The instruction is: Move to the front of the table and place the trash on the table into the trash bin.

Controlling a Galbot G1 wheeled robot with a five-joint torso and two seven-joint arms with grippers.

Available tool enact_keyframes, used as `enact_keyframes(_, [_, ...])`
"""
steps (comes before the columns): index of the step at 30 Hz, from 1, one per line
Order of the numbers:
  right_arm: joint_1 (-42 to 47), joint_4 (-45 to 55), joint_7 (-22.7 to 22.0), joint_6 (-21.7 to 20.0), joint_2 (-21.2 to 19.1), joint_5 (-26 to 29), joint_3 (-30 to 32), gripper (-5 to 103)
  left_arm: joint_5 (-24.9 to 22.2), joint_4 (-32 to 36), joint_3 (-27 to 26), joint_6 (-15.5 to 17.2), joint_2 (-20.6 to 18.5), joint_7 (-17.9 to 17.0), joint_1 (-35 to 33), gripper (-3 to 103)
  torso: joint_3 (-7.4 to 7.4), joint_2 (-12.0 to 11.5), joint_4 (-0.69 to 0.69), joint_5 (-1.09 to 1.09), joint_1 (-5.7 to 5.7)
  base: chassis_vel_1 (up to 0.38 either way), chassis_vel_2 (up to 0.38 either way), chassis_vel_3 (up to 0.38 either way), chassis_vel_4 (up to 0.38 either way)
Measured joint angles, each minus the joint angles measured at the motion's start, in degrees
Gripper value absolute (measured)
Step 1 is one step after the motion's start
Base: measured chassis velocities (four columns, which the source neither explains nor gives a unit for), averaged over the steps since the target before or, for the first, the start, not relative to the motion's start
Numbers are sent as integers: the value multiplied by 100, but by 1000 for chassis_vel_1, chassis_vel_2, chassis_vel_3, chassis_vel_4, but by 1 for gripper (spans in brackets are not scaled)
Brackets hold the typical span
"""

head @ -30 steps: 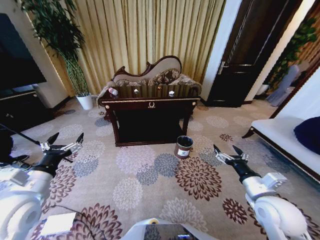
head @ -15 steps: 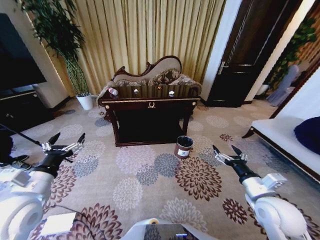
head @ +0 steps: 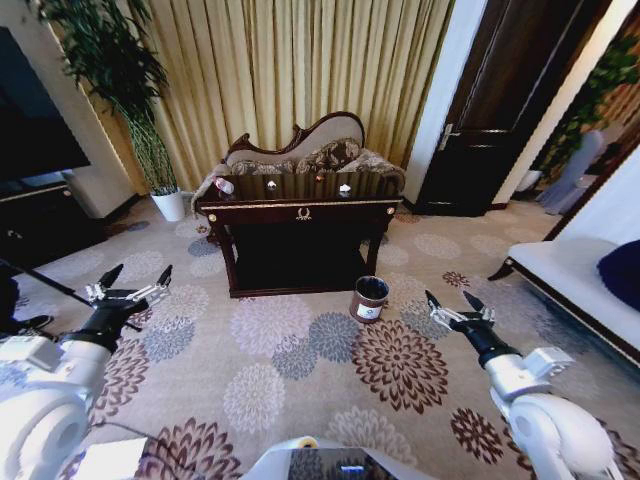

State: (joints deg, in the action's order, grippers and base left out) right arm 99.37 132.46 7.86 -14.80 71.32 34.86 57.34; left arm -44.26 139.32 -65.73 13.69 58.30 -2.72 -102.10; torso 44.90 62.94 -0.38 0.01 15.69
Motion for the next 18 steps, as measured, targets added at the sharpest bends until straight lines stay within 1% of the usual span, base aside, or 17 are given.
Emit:
enact_keyframes(2, [-4, 0, 1, -1, -1, -1, -1, 100, 0, 0, 0, 0, 6, 0, -3, 100, 0, 0, 0, 1, 0, -116, 117, 122, -128])
enact_keyframes(4, [-5, 1, 4, -17, -9, -2, 1, 100, 0, -1, -1, 0, 23, 1, -9, 100, -1, 1, -4, 0, -2, -147, 91, 99, -133])
enact_keyframes(10, [9, 4, 46, -31, -16, -2, 7, 100, 1, 14, -12, 0, 37, 1, -10, 100, -3, 4, -2, -3, -5, -120, 109, 91, -126])
enact_keyframes(18, [27, 4, 90, -31, -6, -1, 6, 100, 2, 59, -59, -5, 93, 1, -69, 100, -1, 1, -1, 0, -3, -146, 176, 148, -154])
